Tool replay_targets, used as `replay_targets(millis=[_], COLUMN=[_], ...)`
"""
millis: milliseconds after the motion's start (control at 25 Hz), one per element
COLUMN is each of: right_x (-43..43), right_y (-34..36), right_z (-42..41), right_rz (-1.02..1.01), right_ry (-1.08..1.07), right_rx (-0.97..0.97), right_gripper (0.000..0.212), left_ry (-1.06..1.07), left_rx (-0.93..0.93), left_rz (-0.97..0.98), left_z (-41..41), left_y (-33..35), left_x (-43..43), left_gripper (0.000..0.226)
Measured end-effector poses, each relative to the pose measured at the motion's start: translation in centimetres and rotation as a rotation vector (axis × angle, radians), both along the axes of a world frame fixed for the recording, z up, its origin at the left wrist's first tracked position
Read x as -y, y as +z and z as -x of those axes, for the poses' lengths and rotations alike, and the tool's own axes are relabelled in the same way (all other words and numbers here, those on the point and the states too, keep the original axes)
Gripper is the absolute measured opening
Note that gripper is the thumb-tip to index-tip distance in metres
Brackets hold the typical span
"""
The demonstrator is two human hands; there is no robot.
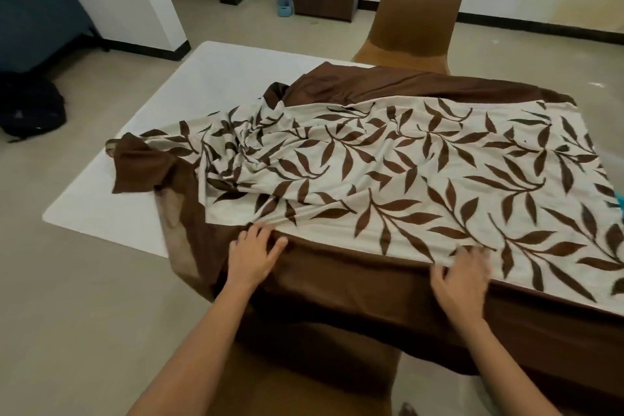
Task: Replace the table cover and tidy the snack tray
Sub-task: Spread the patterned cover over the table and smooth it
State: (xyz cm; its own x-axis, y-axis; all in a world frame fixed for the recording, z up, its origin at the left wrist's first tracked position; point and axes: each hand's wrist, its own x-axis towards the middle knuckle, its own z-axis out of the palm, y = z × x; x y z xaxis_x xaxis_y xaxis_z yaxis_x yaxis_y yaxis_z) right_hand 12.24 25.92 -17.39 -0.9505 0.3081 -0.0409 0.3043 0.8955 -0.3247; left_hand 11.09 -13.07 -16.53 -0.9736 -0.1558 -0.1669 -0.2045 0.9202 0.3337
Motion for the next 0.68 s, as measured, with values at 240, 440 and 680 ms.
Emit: replay_targets(millis=[240,440,680], right_x=[16.4,14.4,20.2], right_y=[-1.0,-2.3,0.6], right_z=[2.1,0.4,3.7], right_rz=[0.068,-0.066,0.089], right_ry=[0.494,0.446,0.235], right_rx=[0.215,0.24,0.038], right_gripper=[0.081,0.088,0.063], left_ry=[0.158,0.255,0.284], left_rx=[-0.05,0.142,-0.144], left_rz=[-0.028,0.048,0.228], left_z=[1.2,-0.4,2.3], left_y=[-0.2,-2.9,-0.4], left_x=[8.1,15.6,16.8], left_gripper=[0.076,0.084,0.073])
